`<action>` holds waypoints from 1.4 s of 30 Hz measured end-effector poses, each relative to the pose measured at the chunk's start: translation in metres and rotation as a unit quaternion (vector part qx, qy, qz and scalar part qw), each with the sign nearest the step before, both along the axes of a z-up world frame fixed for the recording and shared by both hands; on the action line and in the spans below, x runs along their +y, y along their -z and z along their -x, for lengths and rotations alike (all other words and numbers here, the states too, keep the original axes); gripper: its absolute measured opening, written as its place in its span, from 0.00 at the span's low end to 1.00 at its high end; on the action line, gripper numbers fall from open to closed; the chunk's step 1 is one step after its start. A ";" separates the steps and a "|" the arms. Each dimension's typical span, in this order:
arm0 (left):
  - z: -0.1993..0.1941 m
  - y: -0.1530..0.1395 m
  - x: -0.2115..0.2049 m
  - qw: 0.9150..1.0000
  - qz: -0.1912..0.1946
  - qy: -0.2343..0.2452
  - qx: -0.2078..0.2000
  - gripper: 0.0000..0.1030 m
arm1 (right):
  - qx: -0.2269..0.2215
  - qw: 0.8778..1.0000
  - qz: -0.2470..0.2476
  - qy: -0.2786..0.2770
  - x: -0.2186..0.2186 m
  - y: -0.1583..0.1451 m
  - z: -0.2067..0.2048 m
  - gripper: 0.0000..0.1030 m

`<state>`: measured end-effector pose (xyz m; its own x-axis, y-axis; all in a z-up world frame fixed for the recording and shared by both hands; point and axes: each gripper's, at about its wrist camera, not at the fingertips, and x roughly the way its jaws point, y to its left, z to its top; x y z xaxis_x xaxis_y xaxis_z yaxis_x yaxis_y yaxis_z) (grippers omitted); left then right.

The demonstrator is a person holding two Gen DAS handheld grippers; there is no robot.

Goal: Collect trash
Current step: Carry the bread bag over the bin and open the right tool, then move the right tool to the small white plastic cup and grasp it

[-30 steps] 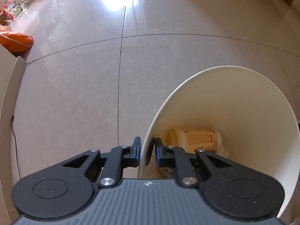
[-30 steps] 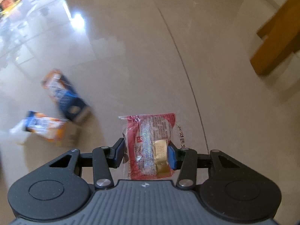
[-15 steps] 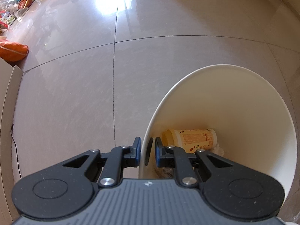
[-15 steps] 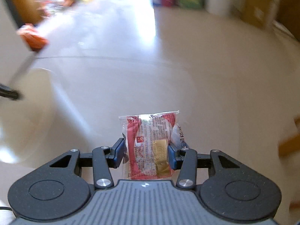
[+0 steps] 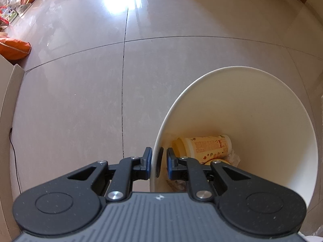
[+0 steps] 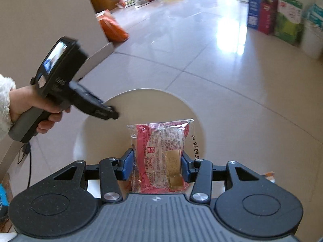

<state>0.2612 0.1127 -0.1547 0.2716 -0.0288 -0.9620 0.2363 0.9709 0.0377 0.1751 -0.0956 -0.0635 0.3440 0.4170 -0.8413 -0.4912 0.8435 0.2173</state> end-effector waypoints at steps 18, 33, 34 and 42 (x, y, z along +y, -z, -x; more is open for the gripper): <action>0.003 0.000 -0.003 1.000 0.006 -0.001 0.000 0.13 | 0.014 1.000 -0.003 0.013 0.015 0.011 -0.003 0.81; 0.009 0.001 0.006 1.000 0.015 -0.020 -0.003 0.13 | -0.024 0.990 0.042 0.130 -0.110 0.047 -0.006 0.83; 0.009 0.001 0.007 1.000 0.017 -0.022 -0.002 0.13 | -0.027 0.989 0.053 0.136 -0.119 0.054 -0.004 0.83; 0.009 -0.004 0.007 0.999 0.024 -0.032 -0.009 0.13 | 0.001 0.986 0.078 0.149 -0.156 0.121 0.001 0.81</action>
